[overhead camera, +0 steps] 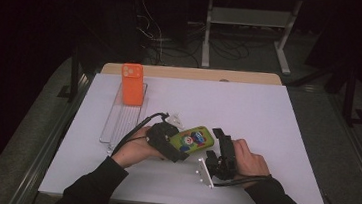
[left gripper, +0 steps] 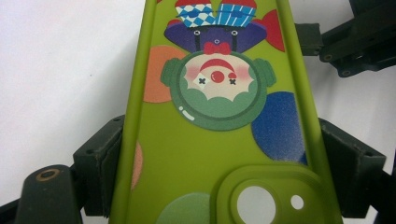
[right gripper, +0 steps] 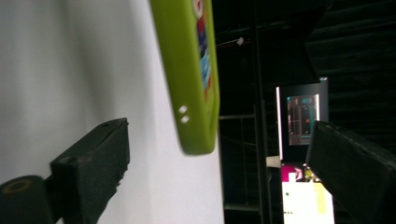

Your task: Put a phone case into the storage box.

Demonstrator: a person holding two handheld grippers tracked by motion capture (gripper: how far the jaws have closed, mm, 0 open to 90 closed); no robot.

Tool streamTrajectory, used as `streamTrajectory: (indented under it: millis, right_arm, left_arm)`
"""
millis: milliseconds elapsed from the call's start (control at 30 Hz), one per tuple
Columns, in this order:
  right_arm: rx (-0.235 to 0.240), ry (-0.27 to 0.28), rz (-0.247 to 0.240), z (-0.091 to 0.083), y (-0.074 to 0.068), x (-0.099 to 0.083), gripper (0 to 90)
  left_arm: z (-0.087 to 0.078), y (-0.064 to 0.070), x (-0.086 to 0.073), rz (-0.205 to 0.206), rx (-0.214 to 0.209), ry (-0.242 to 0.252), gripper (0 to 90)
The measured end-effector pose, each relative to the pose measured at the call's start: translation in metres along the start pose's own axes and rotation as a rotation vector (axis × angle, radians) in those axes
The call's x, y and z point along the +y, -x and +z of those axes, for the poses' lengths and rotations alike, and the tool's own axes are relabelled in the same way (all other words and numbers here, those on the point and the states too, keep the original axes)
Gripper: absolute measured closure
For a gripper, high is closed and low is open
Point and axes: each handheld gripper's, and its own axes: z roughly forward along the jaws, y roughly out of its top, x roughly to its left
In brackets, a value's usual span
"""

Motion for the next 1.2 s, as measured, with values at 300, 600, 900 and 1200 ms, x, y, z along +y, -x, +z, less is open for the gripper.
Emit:
streamTrajectory:
  millis: [300, 600, 900, 1200]
  right_arm:
    - [-0.056, 0.053, -0.045, 0.007, -0.008, 0.012, 27.7]
    - [-0.029, 0.063, -0.080, 0.006, -0.015, 0.019, 56.8]
    - [-0.029, 0.082, -0.096, 0.004, -0.015, 0.020, 73.3]
    - [-0.025, 0.080, -0.095, 0.003, -0.017, 0.021, 75.2]
  left_arm:
    - [-0.001, 0.000, 0.000, 0.001, 0.001, 0.007, 15.1]
    - [-0.002, -0.001, 0.000, 0.002, 0.000, -0.002, 15.1]
    - [-0.001, -0.001, 0.000, 0.002, -0.002, 0.006, 15.1]
    - [0.000, 0.000, -0.003, -0.003, -0.003, 0.025, 13.6]
